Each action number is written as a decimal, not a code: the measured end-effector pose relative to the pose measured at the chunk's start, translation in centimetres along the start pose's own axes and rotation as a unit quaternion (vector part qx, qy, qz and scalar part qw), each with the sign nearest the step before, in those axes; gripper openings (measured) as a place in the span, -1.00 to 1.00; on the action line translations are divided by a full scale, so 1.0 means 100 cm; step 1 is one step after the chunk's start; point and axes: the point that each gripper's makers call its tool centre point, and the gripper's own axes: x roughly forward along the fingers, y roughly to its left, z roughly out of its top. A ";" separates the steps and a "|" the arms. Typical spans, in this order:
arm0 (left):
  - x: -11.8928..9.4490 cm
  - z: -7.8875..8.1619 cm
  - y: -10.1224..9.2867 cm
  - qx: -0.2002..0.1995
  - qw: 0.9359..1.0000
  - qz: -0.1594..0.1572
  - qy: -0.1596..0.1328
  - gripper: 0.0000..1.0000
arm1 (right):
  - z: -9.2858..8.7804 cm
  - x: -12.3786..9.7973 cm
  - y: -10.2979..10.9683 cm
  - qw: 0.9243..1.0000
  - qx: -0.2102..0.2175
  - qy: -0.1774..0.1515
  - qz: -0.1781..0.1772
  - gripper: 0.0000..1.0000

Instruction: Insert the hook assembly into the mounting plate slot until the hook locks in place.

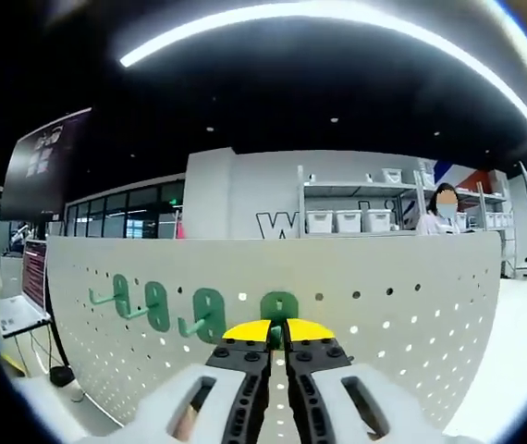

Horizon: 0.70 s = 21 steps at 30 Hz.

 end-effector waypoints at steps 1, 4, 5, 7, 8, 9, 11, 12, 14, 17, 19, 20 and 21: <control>0.000 -0.001 0.000 -0.002 1.000 0.000 0.000 0.30 | 0.000 0.000 0.000 1.000 -0.001 0.001 0.001 -0.94; 0.000 -0.002 -0.003 0.001 1.000 -0.003 0.001 0.30 | 0.000 0.000 0.000 1.000 -0.001 0.002 0.001 -0.94; 0.000 -0.001 -0.004 0.002 1.000 -0.005 0.000 0.30 | 0.000 0.000 0.000 1.000 -0.002 0.003 0.002 -0.94; -0.001 -0.001 -0.004 0.003 1.000 -0.005 0.000 0.31 | 0.001 -0.002 0.000 1.000 0.001 0.003 0.005 -0.93; -0.001 -0.001 -0.003 0.003 1.000 -0.005 0.000 0.30 | 0.001 -0.003 0.000 1.000 0.006 0.004 0.009 -0.93; -0.002 -0.001 -0.003 0.002 1.000 -0.004 -0.001 0.30 | 0.001 -0.004 0.000 1.000 0.008 0.005 0.012 -0.91; -0.003 -0.002 -0.001 0.000 1.000 -0.002 -0.001 0.30 | 0.000 -0.004 0.003 1.000 0.009 0.011 0.023 -0.85; -0.002 -0.002 -0.001 -0.006 1.000 -0.003 -0.002 0.30 | -0.001 -0.004 0.003 1.000 0.002 0.014 0.025 -0.82; -0.001 0.000 -0.001 -0.009 1.000 -0.004 -0.003 0.31 | 0.000 -0.006 0.005 0.999 0.002 0.015 0.032 -0.73; -0.001 0.004 -0.002 -0.005 1.000 -0.006 -0.006 0.33 | -0.003 -0.010 0.007 0.998 0.014 0.022 0.049 -0.44; 0.000 0.005 -0.001 -0.004 1.000 -0.006 -0.007 0.33 | -0.002 -0.017 0.008 0.997 -0.012 0.016 0.068 -0.47; 0.000 0.005 -0.001 -0.003 1.000 -0.006 -0.006 0.33 | -0.001 -0.021 0.015 0.996 0.002 0.009 0.092 -0.44; -0.001 0.005 -0.001 -0.003 1.000 -0.006 -0.007 0.34 | -0.003 -0.024 0.015 0.995 0.010 0.012 0.095 -0.38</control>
